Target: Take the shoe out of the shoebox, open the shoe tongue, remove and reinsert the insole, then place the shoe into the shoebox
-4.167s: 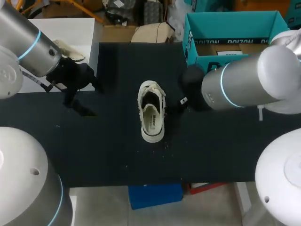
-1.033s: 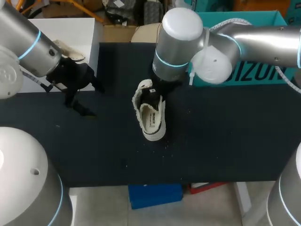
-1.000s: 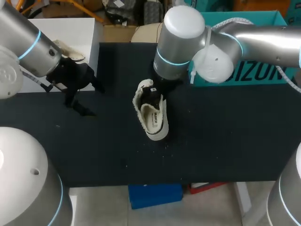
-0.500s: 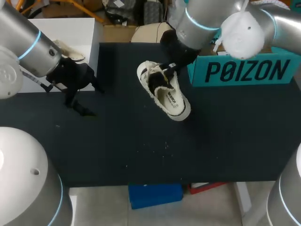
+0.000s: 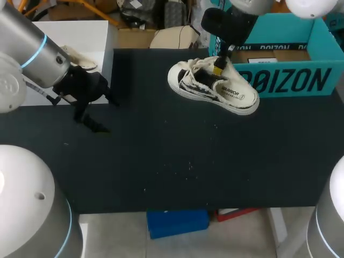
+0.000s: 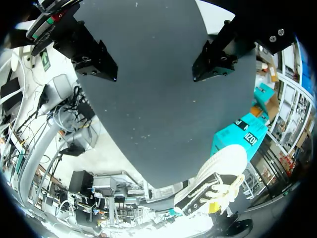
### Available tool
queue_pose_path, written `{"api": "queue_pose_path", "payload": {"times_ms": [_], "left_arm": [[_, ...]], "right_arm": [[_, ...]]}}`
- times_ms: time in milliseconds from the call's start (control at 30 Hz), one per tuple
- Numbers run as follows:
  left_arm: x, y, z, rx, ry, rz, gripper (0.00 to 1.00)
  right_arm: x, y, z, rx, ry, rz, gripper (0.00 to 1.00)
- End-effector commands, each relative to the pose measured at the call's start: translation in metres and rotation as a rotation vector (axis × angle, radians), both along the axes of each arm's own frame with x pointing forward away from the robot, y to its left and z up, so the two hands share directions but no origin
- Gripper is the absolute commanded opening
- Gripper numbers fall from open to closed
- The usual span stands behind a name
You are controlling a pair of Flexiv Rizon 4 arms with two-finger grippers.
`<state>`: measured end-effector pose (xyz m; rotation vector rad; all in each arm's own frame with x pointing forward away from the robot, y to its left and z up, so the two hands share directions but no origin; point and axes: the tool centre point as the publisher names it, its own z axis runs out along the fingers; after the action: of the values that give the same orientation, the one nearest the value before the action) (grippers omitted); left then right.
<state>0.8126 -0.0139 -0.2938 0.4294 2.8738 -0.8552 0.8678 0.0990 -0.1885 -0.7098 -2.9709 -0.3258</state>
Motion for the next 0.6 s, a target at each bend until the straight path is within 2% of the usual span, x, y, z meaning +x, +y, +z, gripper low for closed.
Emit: {"api": "queue_pose_path", "payload": {"times_ms": [33, 300, 433, 600], "left_arm": [[-0.001, 0.000, -0.002, 0.001, -0.004, 0.001, 1.00], [-0.001, 0.000, -0.002, 0.001, -0.004, 0.001, 1.00], [-0.001, 0.000, -0.002, 0.001, -0.004, 0.001, 1.00], [-0.001, 0.000, -0.002, 0.001, -0.004, 0.001, 1.00]], "right_arm": [[0.006, 0.004, 0.014, -0.120, 0.021, 0.188, 0.00], [0.007, 0.003, 0.014, -0.142, 0.013, 0.198, 0.00], [0.019, -0.021, 0.020, -0.213, 0.015, 0.220, 0.00], [0.051, -0.055, 0.031, -0.246, -0.010, 0.292, 0.00]]}}
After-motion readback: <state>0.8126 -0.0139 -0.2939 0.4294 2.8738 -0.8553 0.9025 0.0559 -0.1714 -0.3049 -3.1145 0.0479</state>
